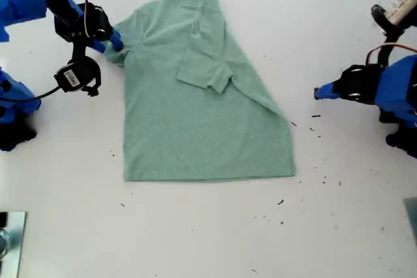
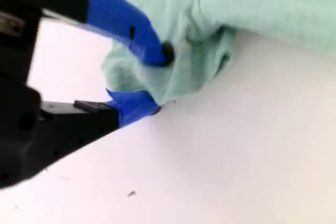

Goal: Fold t shirt

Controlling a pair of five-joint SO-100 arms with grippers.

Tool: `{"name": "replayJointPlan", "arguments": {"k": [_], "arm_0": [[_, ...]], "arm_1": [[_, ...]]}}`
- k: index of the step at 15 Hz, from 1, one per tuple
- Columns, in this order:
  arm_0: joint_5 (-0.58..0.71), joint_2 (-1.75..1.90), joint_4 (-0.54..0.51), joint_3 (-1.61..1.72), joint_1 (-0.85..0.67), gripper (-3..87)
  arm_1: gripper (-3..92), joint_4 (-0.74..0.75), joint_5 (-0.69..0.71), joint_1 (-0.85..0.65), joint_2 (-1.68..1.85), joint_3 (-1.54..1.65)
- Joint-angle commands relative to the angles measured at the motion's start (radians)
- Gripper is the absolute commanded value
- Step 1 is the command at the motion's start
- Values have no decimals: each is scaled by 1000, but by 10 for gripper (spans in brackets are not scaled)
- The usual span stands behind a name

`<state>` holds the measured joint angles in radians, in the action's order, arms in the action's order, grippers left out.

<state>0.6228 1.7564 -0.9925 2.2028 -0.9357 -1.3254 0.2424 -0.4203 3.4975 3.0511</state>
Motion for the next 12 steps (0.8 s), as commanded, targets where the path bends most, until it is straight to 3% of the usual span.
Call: {"name": "replayJointPlan", "arguments": {"k": [1,3,6,9,12], "arm_0": [[15,115,-38,-48,41,-3],[12,225,-120,-173,72,-3],[20,301,-152,-327,137,-3],[5,239,-91,-334,204,-3],[-25,15,-41,-583,359,-3]], "arm_1": [[25,23,15,6,8,61],[25,23,14,5,8,61],[25,23,9,3,8,61],[25,23,3,5,8,61],[25,21,0,2,8,61]]}}
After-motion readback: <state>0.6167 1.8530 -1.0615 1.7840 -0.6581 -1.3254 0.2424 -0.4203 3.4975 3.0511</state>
